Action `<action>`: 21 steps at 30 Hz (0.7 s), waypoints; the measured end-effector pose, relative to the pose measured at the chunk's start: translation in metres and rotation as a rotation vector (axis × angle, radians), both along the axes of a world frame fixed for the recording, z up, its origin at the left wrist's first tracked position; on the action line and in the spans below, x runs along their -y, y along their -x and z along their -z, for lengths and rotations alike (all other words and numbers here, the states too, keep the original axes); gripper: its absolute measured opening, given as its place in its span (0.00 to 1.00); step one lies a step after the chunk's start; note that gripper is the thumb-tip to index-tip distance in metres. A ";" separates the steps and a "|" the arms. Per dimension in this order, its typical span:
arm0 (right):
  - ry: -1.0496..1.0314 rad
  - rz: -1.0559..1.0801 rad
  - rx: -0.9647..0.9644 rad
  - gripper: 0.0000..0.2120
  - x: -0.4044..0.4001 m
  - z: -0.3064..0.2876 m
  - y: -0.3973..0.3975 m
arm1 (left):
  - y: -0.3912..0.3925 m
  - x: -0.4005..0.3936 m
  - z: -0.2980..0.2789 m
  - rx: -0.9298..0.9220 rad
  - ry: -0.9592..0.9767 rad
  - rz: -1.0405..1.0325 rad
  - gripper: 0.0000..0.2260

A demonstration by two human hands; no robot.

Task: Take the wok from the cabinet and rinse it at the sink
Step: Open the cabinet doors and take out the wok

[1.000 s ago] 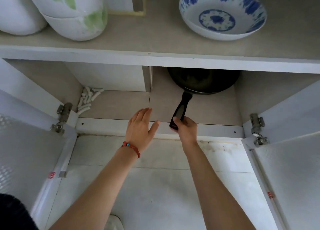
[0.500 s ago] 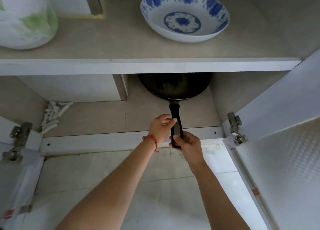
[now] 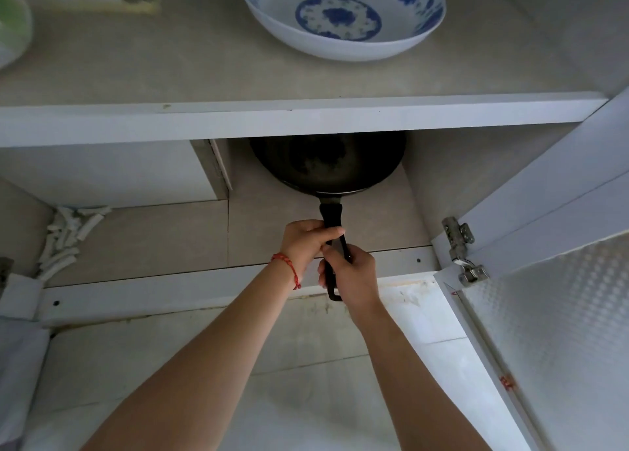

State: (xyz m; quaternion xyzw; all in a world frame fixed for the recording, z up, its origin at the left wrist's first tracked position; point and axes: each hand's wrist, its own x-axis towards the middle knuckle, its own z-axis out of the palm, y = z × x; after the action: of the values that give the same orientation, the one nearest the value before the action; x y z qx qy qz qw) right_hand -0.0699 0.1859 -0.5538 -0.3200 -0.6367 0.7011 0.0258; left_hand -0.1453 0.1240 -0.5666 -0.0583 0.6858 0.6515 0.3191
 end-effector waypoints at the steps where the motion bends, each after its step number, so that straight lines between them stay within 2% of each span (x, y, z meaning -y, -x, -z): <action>1: -0.014 0.007 -0.007 0.09 0.001 0.002 -0.001 | -0.002 0.000 0.000 0.016 -0.010 -0.009 0.13; 6: -0.034 0.031 -0.015 0.12 0.008 0.001 -0.014 | -0.015 0.007 -0.007 0.081 -0.045 -0.046 0.11; 12: -0.024 0.091 0.027 0.12 0.031 -0.026 -0.049 | -0.050 0.022 -0.035 0.191 -0.060 -0.059 0.02; 17: 0.046 0.120 0.118 0.10 0.041 -0.072 -0.091 | -0.091 0.031 -0.073 0.255 -0.009 -0.061 0.01; 21: 0.079 0.127 0.168 0.11 0.044 -0.112 -0.123 | -0.122 0.033 -0.107 0.286 0.037 -0.054 0.04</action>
State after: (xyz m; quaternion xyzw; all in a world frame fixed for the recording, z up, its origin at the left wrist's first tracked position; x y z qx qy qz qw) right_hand 0.0531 0.1421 -0.4418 -0.4182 -0.5870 0.6932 0.0038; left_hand -0.0230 0.0912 -0.4597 -0.1747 0.6434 0.6321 0.3949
